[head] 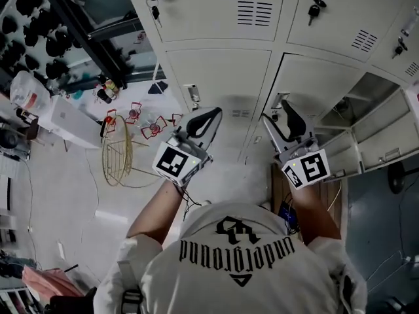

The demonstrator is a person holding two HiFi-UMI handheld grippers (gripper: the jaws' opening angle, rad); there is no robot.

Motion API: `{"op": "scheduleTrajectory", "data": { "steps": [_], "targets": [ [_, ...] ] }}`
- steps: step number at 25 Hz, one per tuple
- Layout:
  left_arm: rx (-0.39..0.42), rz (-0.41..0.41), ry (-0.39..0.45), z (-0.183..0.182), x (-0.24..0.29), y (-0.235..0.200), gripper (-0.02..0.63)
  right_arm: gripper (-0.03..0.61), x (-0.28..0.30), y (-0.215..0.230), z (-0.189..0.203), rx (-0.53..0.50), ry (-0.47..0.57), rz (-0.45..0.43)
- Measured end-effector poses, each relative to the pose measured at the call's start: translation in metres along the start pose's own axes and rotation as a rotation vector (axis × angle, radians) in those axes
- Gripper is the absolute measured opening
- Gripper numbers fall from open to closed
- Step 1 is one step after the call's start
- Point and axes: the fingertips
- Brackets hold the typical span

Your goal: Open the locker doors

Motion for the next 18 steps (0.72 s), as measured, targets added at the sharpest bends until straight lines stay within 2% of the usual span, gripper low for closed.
{"op": "scheduleTrajectory", "data": {
  "steps": [7, 14, 18],
  "targets": [
    [0.032, 0.016, 0.02, -0.039, -0.057, -0.061, 0.008, 0.23, 0.077, -0.072, -0.051, -0.082, 0.003, -0.045],
    [0.063, 0.031, 0.026, -0.075, -0.087, -0.102, 0.008, 0.222, 0.133, -0.107, -0.1, -0.059, 0.034, -0.086],
    [0.113, 0.034, 0.04, -0.099, -0.093, -0.113, 0.008, 0.212, 0.157, -0.118, -0.129, -0.067, 0.052, -0.115]
  ]
}}
Point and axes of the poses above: the fingertips, and each gripper's own axes: x forward along the fingers, y to its right, z out of its underside, and after that the axes turned 1 degree about z, right-handed
